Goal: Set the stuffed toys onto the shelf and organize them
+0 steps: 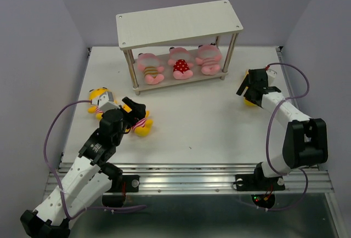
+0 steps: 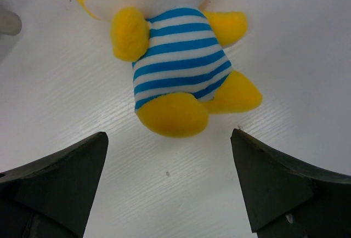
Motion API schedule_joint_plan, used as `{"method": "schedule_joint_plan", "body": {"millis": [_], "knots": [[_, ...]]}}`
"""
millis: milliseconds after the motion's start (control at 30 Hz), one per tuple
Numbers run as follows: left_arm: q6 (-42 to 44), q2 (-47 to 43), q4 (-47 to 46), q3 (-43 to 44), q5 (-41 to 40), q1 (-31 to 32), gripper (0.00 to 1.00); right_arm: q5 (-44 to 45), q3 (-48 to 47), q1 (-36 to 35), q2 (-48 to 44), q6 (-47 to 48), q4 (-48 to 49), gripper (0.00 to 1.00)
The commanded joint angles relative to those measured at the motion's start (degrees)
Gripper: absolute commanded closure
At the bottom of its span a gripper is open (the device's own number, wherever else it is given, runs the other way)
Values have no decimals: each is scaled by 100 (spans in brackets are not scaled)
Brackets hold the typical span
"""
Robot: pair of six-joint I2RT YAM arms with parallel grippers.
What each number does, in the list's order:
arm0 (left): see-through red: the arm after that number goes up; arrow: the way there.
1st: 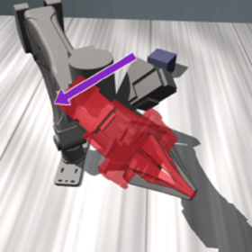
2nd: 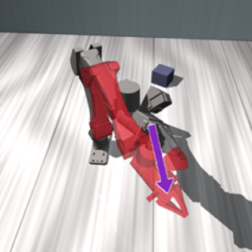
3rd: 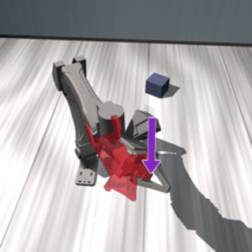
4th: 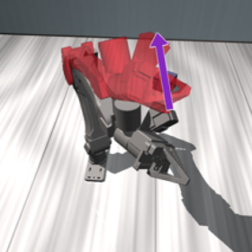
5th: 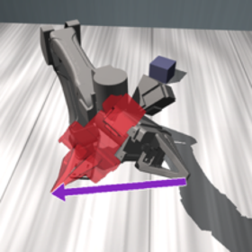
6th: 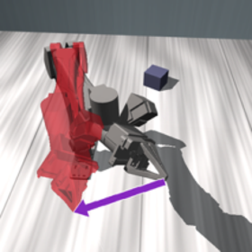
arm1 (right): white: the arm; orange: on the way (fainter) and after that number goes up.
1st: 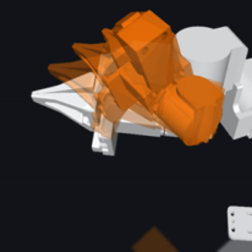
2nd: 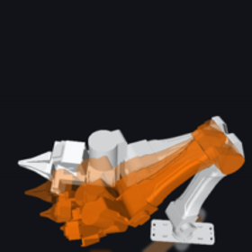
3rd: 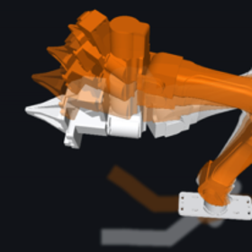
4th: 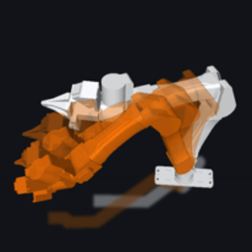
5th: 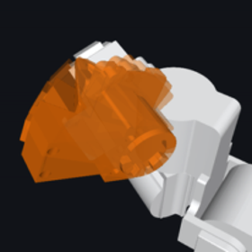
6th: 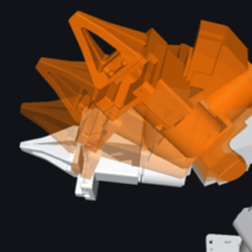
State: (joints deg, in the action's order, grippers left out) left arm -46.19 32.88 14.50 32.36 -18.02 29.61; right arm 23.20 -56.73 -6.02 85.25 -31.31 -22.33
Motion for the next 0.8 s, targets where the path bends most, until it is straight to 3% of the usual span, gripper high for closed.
{"method": "schedule_joint_plan", "body": {"millis": [0, 133, 333, 667, 767], "knots": [[14, -28, -123, -37, -52, 1, 1, -123, -40, 22, 26, 152, 492, 3], [31, -1, -123, -19, -35, 1, 1, 114, -5, 22, 18, 187, 624, 5], [32, -1, -79, 25, -123, 1, 1, 369, 4, 22, 97, 213, 633, 23], [49, -71, -70, 51, -96, 1, 1, 281, -57, 22, 272, 195, 624, 33], [40, -89, -70, 34, -79, -7, 1, 360, -49, 22, 229, 169, 624, 53]]}}
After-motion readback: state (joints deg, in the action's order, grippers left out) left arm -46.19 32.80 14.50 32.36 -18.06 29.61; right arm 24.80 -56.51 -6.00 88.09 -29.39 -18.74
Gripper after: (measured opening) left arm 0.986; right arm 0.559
